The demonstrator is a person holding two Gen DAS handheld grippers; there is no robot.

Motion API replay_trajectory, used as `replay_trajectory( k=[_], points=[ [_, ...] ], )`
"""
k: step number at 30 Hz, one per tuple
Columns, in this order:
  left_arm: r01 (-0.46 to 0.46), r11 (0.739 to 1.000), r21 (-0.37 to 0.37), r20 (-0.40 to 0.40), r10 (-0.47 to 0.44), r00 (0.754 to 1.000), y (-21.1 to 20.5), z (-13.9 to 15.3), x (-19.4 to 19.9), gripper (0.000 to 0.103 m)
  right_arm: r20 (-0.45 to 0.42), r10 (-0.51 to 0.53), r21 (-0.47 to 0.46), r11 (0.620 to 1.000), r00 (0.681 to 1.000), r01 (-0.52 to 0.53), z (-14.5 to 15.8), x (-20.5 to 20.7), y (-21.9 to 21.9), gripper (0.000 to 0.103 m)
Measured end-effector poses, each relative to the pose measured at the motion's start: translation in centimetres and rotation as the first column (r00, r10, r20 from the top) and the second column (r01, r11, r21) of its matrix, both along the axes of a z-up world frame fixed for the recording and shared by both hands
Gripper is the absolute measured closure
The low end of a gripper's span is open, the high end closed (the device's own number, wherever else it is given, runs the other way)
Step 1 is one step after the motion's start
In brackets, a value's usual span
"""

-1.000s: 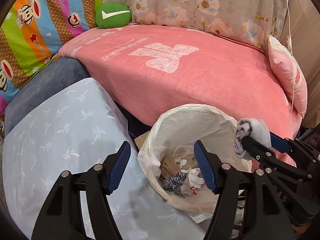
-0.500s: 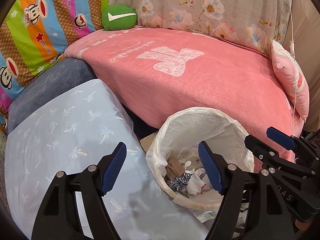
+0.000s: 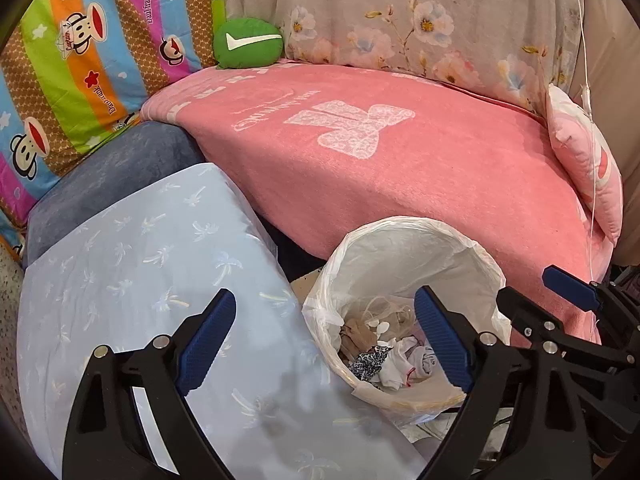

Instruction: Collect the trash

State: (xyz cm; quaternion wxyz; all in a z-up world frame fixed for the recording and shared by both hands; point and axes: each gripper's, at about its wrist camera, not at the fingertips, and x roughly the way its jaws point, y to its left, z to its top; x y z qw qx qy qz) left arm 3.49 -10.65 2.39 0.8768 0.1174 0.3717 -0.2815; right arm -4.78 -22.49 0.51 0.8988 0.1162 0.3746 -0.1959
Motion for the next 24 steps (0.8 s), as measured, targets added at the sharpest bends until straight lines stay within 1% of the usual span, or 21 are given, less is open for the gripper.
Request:
replay_trajectory(
  k=[3, 14, 19, 20, 21, 24],
  points=[
    [-0.007, 1.000, 0.004, 0.004, 0.007, 1.000, 0.3, 0.1, -0.2, 0.014, 0.000, -0.003, -0.006, 1.000, 1.000, 0.003, 0.0, -0.5, 0.2, 0.040],
    [-0.038, 0.999, 0.010, 0.008, 0.038, 0.999, 1.2, 0.1, -1.3, 0.012, -0.002, -0.031, -0.027, 0.999, 1.000, 0.031, 0.3, -2.6, 0.3, 0.033],
    [-0.058, 0.998, 0.014, 0.011, 0.058, 0.998, 1.7, 0.0, -1.7, 0.011, -0.001, -0.036, -0.026, 0.999, 0.999, 0.036, 0.2, -3.4, 0.5, 0.026],
    [-0.061, 0.998, 0.013, 0.010, 0.061, 0.998, 1.8, -0.1, -1.8, 0.010, -0.002, -0.036, -0.026, 0.999, 0.999, 0.036, 0.2, -3.5, 0.6, 0.020],
    [-0.064, 0.998, 0.013, 0.008, 0.064, 0.998, 1.9, -0.1, -1.8, 0.010, -0.002, -0.035, -0.027, 0.999, 0.999, 0.035, 0.2, -3.5, 0.6, 0.018],
    [-0.069, 0.997, 0.020, 0.008, 0.069, 0.998, 2.1, -0.3, -2.2, 0.009, -0.002, -0.040, -0.034, 0.999, 0.999, 0.040, 0.1, -3.7, 0.6, 0.018]
  ],
)
